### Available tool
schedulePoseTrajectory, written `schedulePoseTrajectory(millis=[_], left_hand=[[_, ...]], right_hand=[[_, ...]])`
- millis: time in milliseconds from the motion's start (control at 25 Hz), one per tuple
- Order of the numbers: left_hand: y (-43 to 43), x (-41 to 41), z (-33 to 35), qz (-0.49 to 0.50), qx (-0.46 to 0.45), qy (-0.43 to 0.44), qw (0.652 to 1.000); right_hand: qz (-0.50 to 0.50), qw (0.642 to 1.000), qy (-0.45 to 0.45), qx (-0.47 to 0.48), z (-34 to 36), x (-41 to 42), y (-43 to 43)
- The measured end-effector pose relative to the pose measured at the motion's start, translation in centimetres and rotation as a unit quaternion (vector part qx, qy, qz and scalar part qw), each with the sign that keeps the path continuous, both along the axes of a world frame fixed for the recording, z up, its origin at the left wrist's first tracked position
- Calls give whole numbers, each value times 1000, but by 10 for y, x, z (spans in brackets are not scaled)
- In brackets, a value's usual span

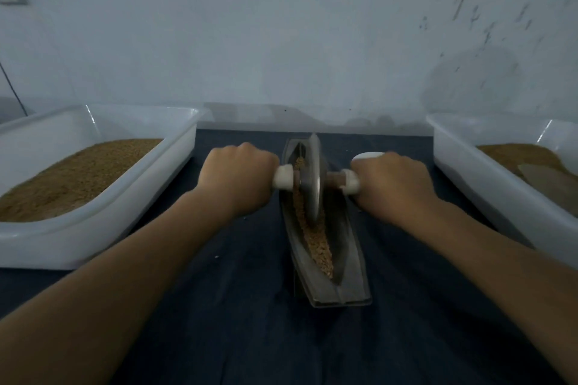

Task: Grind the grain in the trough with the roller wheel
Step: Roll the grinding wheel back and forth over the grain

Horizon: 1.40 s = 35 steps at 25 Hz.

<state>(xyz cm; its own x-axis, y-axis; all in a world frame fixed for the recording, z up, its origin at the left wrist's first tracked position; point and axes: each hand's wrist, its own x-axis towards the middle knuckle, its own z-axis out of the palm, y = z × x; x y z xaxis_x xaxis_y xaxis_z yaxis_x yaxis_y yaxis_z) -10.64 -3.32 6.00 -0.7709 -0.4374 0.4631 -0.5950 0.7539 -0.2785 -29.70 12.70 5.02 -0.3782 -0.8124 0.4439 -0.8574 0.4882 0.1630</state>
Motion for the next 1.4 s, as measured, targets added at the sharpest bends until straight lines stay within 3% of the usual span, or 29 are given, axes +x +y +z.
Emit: schedulePoseTrajectory(millis=[80, 160, 320, 520, 800, 1000, 1160, 1400], left_hand=[[18, 27, -7, -59, -55, 20, 997], [31, 43, -6, -83, -80, 43, 992], [19, 19, -11, -4, -44, 21, 999], [-9, -15, -6, 50, 22, 48, 997], [35, 41, -9, -62, -76, 37, 994], [10, 3, -5, 4, -38, 5, 999], [-2, -15, 9, 34, 19, -6, 999], [40, 48, -4, -72, -80, 31, 994]], right_hand=[[43, 997, 60, -22, -7, 10, 35], [67, 996, 54, -27, -6, 14, 54], [9, 997, 69, -17, -5, 7, 21], [-20, 1000, 9, 5, 12, -8, -29], [50, 998, 1, -23, -6, 19, 55], [-24, 1000, 5, -1, -2, 7, 10], [-35, 998, -54, 17, 13, 0, -19], [62, 996, 47, -36, -1, 22, 62]])
